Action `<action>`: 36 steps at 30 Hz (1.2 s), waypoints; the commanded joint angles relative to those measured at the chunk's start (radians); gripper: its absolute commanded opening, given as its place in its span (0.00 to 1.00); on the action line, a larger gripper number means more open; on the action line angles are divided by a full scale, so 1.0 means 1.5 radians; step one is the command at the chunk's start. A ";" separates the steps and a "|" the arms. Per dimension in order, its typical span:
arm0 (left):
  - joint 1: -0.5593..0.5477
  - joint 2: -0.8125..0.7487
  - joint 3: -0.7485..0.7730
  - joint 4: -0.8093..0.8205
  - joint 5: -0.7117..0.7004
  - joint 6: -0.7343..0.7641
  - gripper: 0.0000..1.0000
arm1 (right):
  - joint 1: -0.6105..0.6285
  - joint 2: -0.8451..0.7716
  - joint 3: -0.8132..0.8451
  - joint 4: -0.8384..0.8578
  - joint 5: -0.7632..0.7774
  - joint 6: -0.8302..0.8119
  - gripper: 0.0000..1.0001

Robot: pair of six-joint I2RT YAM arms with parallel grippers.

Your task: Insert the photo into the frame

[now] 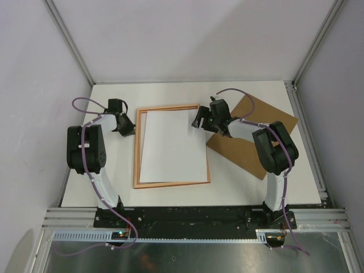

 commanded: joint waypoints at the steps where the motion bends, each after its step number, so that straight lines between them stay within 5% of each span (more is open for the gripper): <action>1: 0.001 -0.008 0.000 -0.020 0.016 0.016 0.00 | 0.000 -0.013 0.028 0.015 -0.009 0.000 0.75; 36: 0.010 -0.005 -0.002 -0.013 0.040 0.039 0.00 | 0.075 0.025 0.091 0.024 0.050 -0.024 0.74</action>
